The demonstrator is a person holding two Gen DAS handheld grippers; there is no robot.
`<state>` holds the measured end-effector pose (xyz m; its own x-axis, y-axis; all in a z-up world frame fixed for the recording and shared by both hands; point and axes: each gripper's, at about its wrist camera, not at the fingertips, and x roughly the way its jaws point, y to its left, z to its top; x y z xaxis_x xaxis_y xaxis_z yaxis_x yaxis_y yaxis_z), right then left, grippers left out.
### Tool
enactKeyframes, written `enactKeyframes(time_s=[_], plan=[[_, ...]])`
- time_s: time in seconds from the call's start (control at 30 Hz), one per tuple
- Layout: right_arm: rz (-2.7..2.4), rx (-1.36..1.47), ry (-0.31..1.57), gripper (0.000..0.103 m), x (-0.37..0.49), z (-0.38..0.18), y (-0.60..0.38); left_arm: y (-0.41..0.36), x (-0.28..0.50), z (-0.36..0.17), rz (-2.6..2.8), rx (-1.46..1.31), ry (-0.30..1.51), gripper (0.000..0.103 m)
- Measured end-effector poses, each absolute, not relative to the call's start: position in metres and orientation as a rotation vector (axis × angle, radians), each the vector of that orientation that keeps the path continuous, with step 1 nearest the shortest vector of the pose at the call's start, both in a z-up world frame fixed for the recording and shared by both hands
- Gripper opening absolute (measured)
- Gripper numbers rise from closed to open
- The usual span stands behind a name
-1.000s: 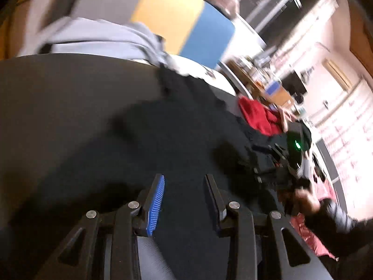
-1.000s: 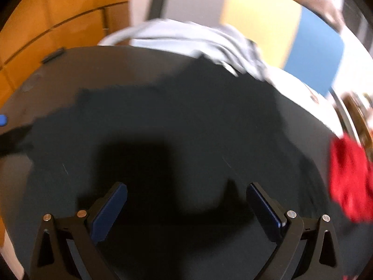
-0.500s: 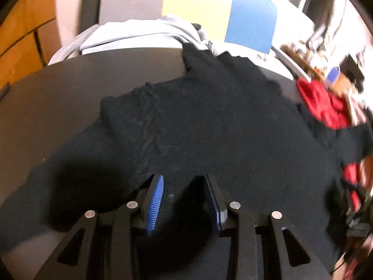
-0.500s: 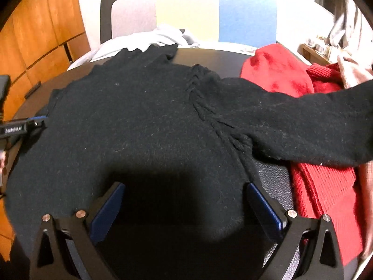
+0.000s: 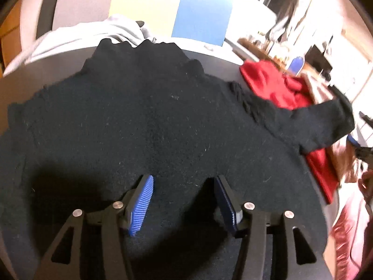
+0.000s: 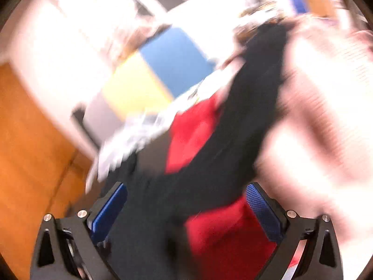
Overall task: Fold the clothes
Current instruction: 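Grasp the black sweater's sleeve with the right tool and lift it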
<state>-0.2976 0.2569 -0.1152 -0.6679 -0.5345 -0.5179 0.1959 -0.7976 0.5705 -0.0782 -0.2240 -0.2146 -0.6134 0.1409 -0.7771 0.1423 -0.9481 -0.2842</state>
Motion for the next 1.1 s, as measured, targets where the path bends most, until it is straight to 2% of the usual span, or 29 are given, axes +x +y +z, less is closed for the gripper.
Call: enactKeyframes(time_s=[0.1, 0.2, 0.23, 0.27, 0.3, 0.33, 0.37, 0.4, 0.5, 0.53, 0.57, 0.63, 0.73, 0.77, 0.83, 1.03, 1.1], plan=[[-2.573, 0.949, -0.661, 0.103, -0.315, -0.099, 0.282, -0.227, -0.07, -0.213, -2.792, 1.382, 0.484, 0.055], [-2.688, 0.929, -0.493, 0.099, -0.328, -0.083, 0.272, -0.226, -0.063, -0.211, -2.794, 1.379, 0.481, 0.055], [-2.709, 0.934, -0.466, 0.09, -0.332, -0.081, 0.268, -0.227, -0.062, -0.21, -2.795, 1.377, 0.486, 0.055], [-2.729, 0.941, -0.44, 0.076, -0.338, -0.079, 0.264, -0.228, -0.061, -0.21, -2.796, 1.375, 0.492, 0.055], [-2.754, 0.974, -0.419, 0.065, -0.342, -0.08, 0.26, -0.226, -0.068, -0.212, -2.798, 1.374, 0.5, 0.055], [-2.779, 1.016, -0.398, 0.042, -0.346, -0.082, 0.258, -0.224, -0.074, -0.214, -2.8, 1.373, 0.508, 0.055], [-2.804, 1.058, -0.377, 0.037, -0.35, -0.084, 0.255, -0.223, -0.08, -0.216, -2.802, 1.372, 0.515, 0.055], [-2.813, 1.08, -0.387, 0.037, -0.352, -0.086, 0.254, -0.224, -0.08, -0.216, -2.805, 1.369, 0.525, 0.055], [-2.792, 1.076, -0.492, 0.029, -0.348, -0.083, 0.259, -0.225, -0.079, -0.217, -2.815, 1.361, 0.552, 0.056], [-2.765, 1.047, -0.54, 0.02, -0.345, -0.078, 0.26, -0.226, -0.08, -0.217, -2.818, 1.36, 0.56, 0.056], [-2.717, 1.013, -0.575, 0.015, -0.342, -0.072, 0.256, -0.226, -0.08, -0.217, -2.819, 1.361, 0.565, 0.057], [-2.61, 0.948, -0.632, 0.014, -0.337, -0.06, 0.244, -0.225, -0.082, -0.216, -2.82, 1.376, 0.571, 0.059], [-2.426, 0.919, -0.616, 0.012, -0.328, -0.054, 0.197, -0.229, -0.085, -0.212, -2.805, 1.41, 0.681, 0.061], [-2.345, 0.92, -0.602, 0.012, -0.323, -0.057, 0.174, -0.236, -0.084, -0.21, -2.81, 1.402, 0.803, 0.061], [-2.206, 0.925, -0.568, 0.012, -0.318, -0.066, 0.13, -0.252, -0.084, -0.208, -2.823, 1.375, 1.165, 0.061], [-1.932, 1.042, -0.478, 0.012, -0.284, -0.125, 0.019, -0.279, -0.088, -0.206, -2.79, 1.293, 1.517, 0.063], [-1.908, 1.088, -0.448, 0.012, -0.272, -0.144, 0.001, -0.282, -0.091, -0.21, -2.771, 1.299, 1.537, 0.065]])
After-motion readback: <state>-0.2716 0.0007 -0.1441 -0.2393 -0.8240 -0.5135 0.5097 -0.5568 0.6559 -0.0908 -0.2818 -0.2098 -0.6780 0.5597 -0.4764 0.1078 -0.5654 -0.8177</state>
